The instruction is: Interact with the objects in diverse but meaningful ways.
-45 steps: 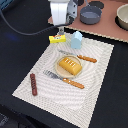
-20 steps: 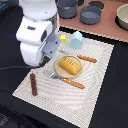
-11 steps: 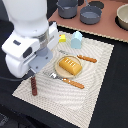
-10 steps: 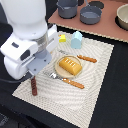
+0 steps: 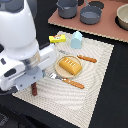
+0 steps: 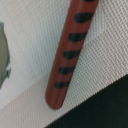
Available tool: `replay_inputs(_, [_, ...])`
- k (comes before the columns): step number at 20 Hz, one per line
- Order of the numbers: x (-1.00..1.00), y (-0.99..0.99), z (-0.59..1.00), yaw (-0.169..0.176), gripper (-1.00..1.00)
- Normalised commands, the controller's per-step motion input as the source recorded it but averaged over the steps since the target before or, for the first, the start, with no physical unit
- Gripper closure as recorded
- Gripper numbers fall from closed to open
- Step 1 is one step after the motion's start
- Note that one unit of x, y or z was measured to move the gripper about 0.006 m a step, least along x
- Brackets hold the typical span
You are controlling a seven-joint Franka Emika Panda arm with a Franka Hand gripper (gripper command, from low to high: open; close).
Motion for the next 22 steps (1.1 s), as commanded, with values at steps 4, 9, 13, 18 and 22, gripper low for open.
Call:
replay_inputs(4, [0.04,-0.26,-0.4,-0.085,1.0])
replay_inputs(9, [0.33,-0.12,0.04,-0.057,1.0])
replay_inputs(13, [0.35,-0.17,0.15,-0.044,1.0])
replay_inputs(18, [0.19,-0.14,0.42,-0.011,1.0])
replay_inputs(22, [0.02,0.4,1.0,0.083,1.0])
